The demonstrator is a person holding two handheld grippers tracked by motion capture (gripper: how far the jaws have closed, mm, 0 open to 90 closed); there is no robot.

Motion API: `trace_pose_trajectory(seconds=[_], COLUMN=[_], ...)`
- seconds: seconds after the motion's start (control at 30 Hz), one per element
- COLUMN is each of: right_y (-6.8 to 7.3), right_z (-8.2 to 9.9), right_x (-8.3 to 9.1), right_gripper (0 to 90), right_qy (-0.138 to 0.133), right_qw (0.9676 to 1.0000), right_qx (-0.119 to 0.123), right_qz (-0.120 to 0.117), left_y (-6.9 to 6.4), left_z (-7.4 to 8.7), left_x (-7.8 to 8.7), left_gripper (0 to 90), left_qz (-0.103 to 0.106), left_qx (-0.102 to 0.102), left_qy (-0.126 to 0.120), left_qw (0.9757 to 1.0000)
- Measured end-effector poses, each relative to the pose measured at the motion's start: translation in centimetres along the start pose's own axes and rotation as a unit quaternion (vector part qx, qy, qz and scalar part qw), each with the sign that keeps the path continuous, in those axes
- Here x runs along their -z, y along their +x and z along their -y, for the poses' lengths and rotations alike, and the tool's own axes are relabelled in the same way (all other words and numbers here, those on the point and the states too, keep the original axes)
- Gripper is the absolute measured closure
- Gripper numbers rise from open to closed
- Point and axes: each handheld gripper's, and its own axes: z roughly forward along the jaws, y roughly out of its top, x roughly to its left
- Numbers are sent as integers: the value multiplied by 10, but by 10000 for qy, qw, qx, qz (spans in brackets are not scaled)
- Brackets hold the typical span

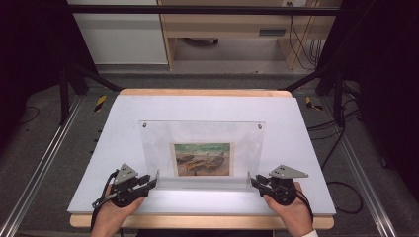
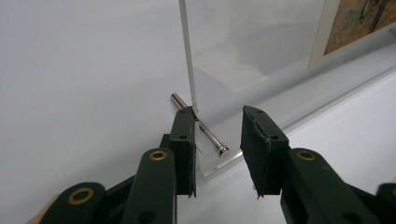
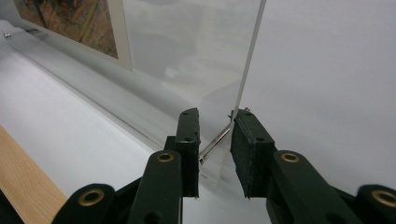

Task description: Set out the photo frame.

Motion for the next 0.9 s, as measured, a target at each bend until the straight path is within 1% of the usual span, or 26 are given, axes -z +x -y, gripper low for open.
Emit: trace_pose_trajectory(seconds=[0.1,0.13,0.3,0.5,0.57,0.6,0.63,0.9], right_y=[0,1,1,2,1,1,2,2], right_z=[1,1,3,4,5,5,5,6], right_x=[0,0,0,1,0,0,1,1], right_gripper=[727,727,726,724,721,720,716,714], right_qy=[-8,29,28,68,53,44,79,46], right_qw=[10000,10000,10000,10000,10000,10000,10000,10000], right_qx=[34,-39,26,-1,56,45,48,40], right_qz=[10,5,-8,-26,-28,-37,-27,-29], left_y=[0,0,-1,-1,-2,-2,-2,-3], left_z=[1,1,2,3,3,4,4,4], left_x=[0,0,0,0,0,0,0,0], left_gripper=[653,653,653,653,653,653,653,653], left_qz=[4,4,11,18,4,-4,-2,-7], left_qx=[-9,-13,-28,-43,-69,-70,-79,-101], left_qy=[28,36,71,106,121,134,136,116], left_qw=[10000,10000,10000,9999,9999,9999,9999,9999])
